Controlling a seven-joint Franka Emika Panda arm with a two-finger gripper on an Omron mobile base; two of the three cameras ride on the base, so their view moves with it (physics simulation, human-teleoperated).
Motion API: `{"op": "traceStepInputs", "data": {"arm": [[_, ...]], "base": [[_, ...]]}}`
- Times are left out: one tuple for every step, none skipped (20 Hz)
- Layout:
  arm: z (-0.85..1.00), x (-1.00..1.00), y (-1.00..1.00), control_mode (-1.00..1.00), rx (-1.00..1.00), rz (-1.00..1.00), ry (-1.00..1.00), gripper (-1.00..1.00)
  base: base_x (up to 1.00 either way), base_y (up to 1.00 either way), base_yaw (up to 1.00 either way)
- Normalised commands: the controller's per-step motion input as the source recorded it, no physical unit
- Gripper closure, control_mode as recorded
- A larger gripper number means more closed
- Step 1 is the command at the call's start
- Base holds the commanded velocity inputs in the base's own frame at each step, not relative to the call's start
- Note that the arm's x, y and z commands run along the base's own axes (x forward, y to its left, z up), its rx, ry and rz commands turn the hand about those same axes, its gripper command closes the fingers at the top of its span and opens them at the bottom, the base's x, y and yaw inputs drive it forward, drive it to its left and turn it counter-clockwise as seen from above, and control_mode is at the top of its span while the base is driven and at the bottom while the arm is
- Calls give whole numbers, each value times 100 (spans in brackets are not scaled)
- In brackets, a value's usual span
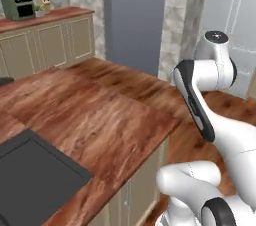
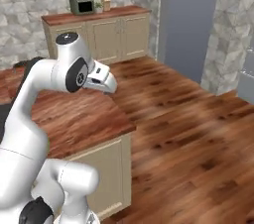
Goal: Move the cutting board and knife to the sink. Then move spray from the cabinet to the counter.
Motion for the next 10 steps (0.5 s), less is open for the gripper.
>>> {"op": "traceStepInputs", "data": {"arm": [[0,0,0,100,0,0,0,-100],[0,0,0,100,0,0,0,-100],[0,0,0,100,0,0,0,-100],[0,0,0,100,0,0,0,-100],[0,0,0,100,0,0,0,-100],[0,0,0,100,0,0,0,-100],[0,0,0,100,0,0,0,-100],[0,0,0,100,0,0,0,-100],[0,0,0,100,0,0,0,-100],[0,0,0,100,0,0,0,-100]], "base": [[0,0,-100],[0,0,-100],[0,0,-100],[0,0,-99],[0,0,-98],[0,-4,-96],[0,-11,-94],[0,-16,-88],[0,-17,-86],[0,-19,-86]]}}
